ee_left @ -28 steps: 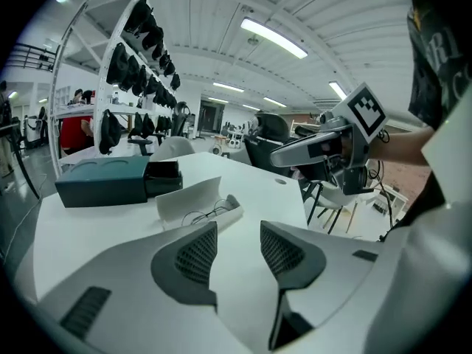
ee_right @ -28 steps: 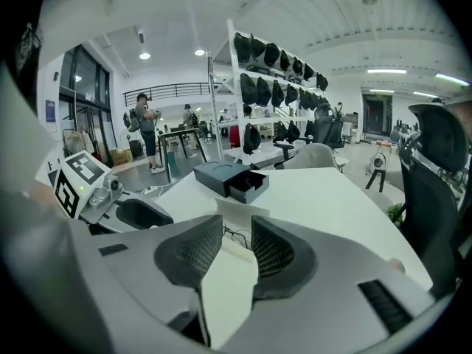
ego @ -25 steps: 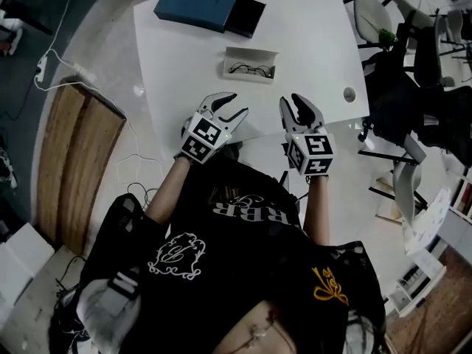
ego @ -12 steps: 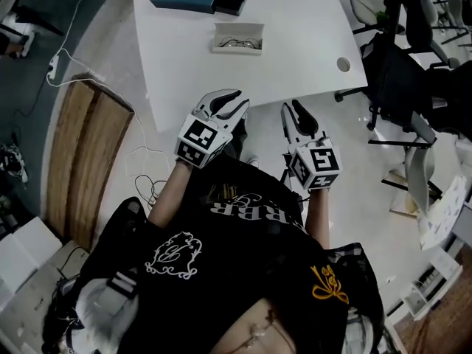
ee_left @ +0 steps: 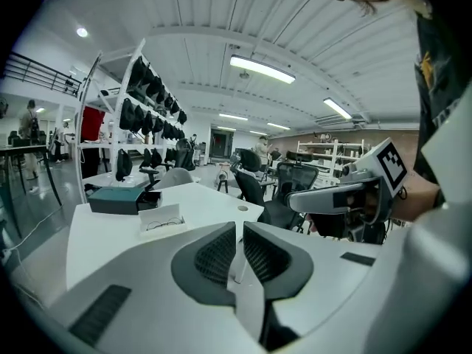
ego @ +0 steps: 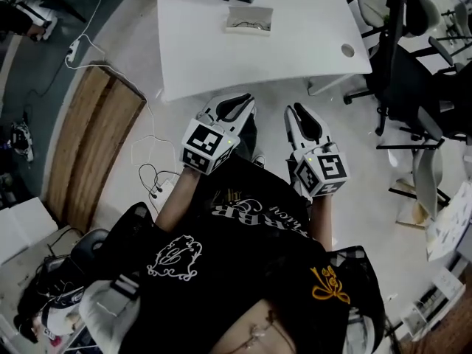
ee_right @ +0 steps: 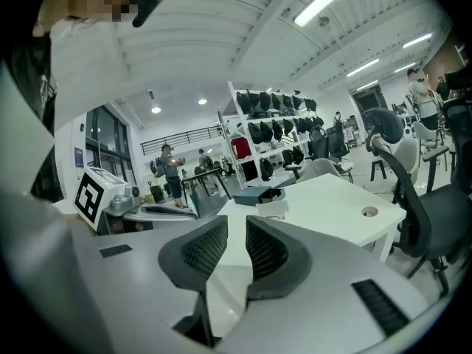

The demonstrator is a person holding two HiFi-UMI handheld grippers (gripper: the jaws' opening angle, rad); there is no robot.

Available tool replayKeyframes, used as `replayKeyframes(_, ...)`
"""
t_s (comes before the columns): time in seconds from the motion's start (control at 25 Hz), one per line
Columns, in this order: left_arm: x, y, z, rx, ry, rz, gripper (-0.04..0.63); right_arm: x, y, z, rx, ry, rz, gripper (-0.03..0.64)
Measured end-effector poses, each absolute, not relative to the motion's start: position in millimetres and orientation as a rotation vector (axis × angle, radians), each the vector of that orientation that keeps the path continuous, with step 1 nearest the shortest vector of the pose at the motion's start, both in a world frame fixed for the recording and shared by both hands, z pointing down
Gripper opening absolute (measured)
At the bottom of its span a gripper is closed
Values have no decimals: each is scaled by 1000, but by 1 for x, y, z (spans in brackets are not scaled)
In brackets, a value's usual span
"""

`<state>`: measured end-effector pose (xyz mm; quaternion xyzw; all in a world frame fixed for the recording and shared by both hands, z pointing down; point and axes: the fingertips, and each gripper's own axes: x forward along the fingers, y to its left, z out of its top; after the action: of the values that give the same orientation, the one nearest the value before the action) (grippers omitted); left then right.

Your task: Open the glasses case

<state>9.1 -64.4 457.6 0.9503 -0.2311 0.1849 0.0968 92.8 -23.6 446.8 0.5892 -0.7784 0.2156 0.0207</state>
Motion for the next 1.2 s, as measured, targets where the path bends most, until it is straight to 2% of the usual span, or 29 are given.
replayKeyframes(0.64,-65,9,421,2782,-810,507,43,18,34,427,1743,-2518,708,15)
replayKeyframes(1.2,-131,-12,404,2816,-743,473,43,-51,8,395,1785,-2503,607,14)
